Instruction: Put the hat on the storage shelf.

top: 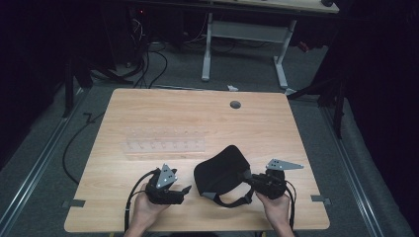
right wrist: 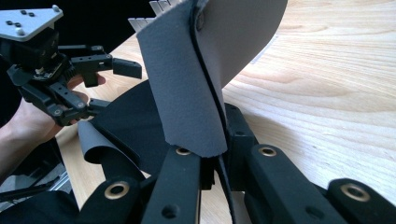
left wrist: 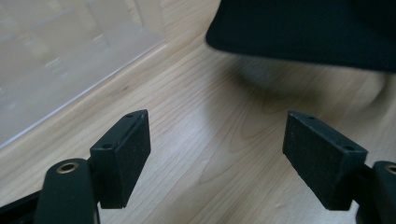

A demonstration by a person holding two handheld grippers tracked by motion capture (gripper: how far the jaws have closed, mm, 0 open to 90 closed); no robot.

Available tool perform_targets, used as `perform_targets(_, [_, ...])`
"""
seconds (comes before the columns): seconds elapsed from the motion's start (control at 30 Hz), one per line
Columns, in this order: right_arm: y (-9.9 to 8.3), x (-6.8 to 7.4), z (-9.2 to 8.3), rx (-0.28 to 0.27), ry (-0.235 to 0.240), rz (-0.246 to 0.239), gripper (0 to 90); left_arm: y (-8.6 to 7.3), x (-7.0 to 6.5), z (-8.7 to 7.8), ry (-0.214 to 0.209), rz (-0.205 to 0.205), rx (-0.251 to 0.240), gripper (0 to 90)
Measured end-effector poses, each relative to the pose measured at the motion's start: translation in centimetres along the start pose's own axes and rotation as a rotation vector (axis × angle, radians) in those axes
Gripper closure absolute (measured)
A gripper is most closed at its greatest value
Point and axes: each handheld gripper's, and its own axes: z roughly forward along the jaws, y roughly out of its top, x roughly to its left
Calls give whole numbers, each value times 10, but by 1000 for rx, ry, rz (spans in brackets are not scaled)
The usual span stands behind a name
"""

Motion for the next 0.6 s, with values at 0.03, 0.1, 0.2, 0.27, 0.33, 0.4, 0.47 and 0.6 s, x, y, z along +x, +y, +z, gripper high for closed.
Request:
perform_targets(0.03, [1,1,0,-2,6,1,860,1,-3,0,-11,4,-4,242])
perform_targets(0.1, [3,2,1,-3,15,1,860,3,-8,0,-29,13,-4,247])
perform_targets(0.2, [6,4,1,-9,23,1,860,5,-13,-1,-43,31,-7,247])
perform_targets(0.27, [7,5,2,-9,27,2,860,6,-16,-1,-52,37,-9,247])
perform_targets(0.33, [8,5,2,-7,36,7,860,7,-18,-1,-58,41,-16,246])
perform_targets(0.4, [9,5,3,-4,43,17,860,8,-20,-2,-64,51,-19,246])
perform_targets(0.47, [10,6,5,-3,44,12,860,8,-21,-2,-66,60,-17,246])
perform_targets(0.6, [11,8,8,9,48,13,860,8,-24,-1,-69,72,-13,246])
